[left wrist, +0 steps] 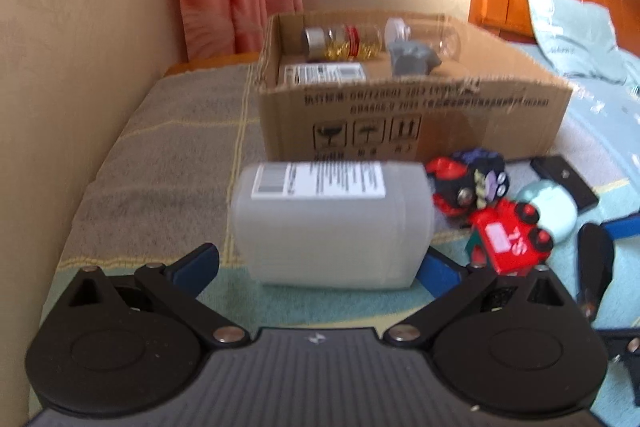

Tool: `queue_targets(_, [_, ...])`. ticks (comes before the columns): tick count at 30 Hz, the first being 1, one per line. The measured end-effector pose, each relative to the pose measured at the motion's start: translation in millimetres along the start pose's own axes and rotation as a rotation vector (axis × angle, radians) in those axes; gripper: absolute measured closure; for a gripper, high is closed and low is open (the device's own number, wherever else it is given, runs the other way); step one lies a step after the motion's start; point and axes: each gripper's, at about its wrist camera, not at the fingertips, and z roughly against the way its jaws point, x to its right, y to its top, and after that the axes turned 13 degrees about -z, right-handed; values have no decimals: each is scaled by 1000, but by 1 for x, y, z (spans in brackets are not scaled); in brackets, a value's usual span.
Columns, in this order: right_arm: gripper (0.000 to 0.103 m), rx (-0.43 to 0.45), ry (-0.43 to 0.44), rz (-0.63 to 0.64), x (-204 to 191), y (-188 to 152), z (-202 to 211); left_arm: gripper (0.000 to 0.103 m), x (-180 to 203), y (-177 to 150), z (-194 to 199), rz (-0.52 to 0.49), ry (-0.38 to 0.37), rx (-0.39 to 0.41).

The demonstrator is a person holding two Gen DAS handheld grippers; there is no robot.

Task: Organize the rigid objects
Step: 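Move the right gripper to the black oval object while the left gripper approaches the white jug, then close the right gripper on the black oval object while the left gripper grasps the white jug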

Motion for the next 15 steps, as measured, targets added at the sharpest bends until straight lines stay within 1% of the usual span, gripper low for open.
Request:
queue_targets(4, [0,2,1,0,0,0,0,1,0,3,5,7,-16,35])
queue_targets(7, [0,5,3,4,0,0,0,3,2,5,4,5,-16,32])
queue_targets(15, [0,-1,44,56,4,3,-3,4,2,7,6,12,-32,39])
